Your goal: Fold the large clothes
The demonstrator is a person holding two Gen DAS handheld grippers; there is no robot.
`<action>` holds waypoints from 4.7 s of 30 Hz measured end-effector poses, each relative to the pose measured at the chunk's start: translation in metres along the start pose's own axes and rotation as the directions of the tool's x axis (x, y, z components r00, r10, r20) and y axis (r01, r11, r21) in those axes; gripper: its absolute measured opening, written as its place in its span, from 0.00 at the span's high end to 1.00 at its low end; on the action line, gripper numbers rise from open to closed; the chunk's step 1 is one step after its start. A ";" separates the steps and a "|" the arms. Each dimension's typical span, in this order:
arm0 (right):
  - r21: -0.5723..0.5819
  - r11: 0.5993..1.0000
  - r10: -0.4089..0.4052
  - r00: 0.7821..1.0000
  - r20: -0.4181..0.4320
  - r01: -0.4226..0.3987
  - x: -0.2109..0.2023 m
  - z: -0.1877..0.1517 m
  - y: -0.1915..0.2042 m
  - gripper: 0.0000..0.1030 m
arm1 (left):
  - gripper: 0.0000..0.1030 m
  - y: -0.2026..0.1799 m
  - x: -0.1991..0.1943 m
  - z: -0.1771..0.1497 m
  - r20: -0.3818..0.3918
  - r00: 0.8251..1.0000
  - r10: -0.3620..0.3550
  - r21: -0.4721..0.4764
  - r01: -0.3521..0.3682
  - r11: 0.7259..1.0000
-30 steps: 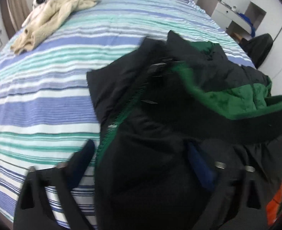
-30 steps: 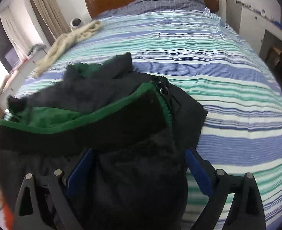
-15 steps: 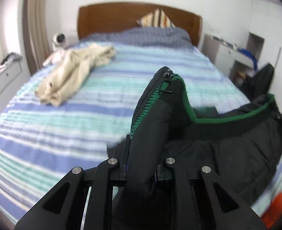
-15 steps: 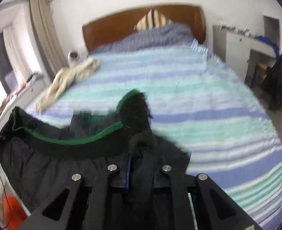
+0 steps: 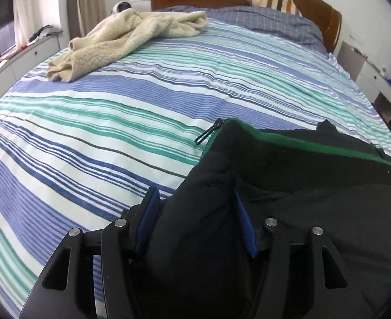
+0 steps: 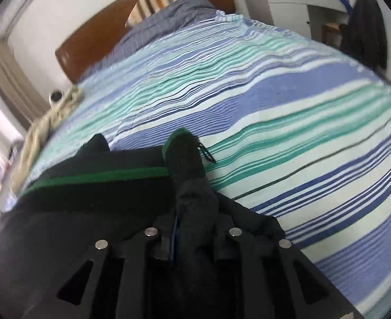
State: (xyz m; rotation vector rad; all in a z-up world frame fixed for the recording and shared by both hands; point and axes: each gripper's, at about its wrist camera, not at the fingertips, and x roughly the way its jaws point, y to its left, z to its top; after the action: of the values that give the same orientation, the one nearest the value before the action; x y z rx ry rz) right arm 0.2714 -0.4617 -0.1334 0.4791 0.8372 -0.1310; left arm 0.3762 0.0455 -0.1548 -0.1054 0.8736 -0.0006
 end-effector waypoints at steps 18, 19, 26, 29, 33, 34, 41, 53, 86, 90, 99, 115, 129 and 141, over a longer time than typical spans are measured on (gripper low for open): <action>0.055 0.995 0.084 0.994 0.065 -0.088 0.001 -0.012 -0.022 0.82 | 0.41 0.005 0.014 -0.007 0.013 0.997 -0.081 -0.066 0.082 0.994; 0.058 0.994 0.087 0.994 0.065 -0.091 0.001 -0.012 -0.024 0.82 | 0.41 0.005 0.014 -0.007 0.011 0.997 -0.080 -0.066 0.081 0.995; 0.089 0.985 0.142 0.988 0.064 -0.147 -0.005 -0.012 -0.039 0.79 | 0.33 0.002 0.011 -0.002 -0.023 0.999 -0.048 -0.060 0.047 0.997; 0.124 0.973 0.194 0.980 0.037 -0.197 -0.008 -0.009 -0.049 0.77 | 0.31 0.004 0.000 0.004 -0.095 0.994 -0.044 -0.053 0.039 0.998; 0.122 0.969 0.218 0.976 -0.005 -0.216 -0.038 0.004 -0.057 0.68 | 0.25 0.010 -0.052 0.004 -0.056 0.994 -0.094 -0.068 0.090 0.994; 0.106 0.968 0.229 0.973 0.009 -0.229 -0.051 0.004 -0.057 0.68 | 0.24 0.011 -0.074 0.002 -0.026 0.990 -0.135 -0.057 0.134 0.989; -0.099 0.929 0.361 0.932 0.038 -0.356 -0.135 -0.003 -0.025 0.68 | 0.16 -0.038 -0.139 -0.019 -0.006 0.976 -0.216 0.154 0.215 0.964; -0.071 0.928 0.361 0.930 -0.070 -0.366 -0.068 -0.051 -0.040 0.70 | 0.16 -0.167 -0.074 -0.001 -0.127 0.952 -0.280 0.156 0.298 0.942; -0.121 0.927 0.361 0.932 0.025 -0.356 -0.150 -0.079 -0.022 0.66 | 0.01 -0.184 -0.044 -0.060 -0.217 0.958 -0.189 0.395 0.263 0.880; -0.141 0.921 0.377 0.922 0.087 -0.363 -0.203 -0.122 -0.028 0.66 | 0.04 -0.183 -0.052 -0.058 -0.230 0.954 -0.190 0.391 0.269 0.880; -0.076 0.926 0.378 0.919 0.116 -0.371 -0.256 -0.205 -0.057 0.65 | 0.06 -0.172 -0.091 -0.090 -0.208 0.947 -0.244 0.418 0.312 0.853; -0.143 0.929 0.352 0.933 0.068 -0.340 -0.243 -0.228 -0.049 0.65 | 0.08 -0.169 -0.126 -0.122 -0.188 0.947 -0.261 0.465 0.320 0.826; -0.131 0.932 0.351 0.932 0.086 -0.339 -0.247 -0.230 -0.055 0.65 | 0.08 -0.168 -0.148 -0.154 -0.153 0.960 -0.236 0.517 0.282 0.808; -0.092 0.948 0.314 0.945 0.092 -0.306 -0.243 -0.228 -0.067 0.58 | 0.05 -0.164 -0.163 -0.185 -0.102 0.977 -0.188 0.563 0.213 0.799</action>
State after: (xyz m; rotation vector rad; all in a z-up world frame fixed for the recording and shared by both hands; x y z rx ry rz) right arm -0.0663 -0.4348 -0.1075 0.5214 0.6516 0.1657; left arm 0.1364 -0.1272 -0.1328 0.3723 0.8678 -0.4682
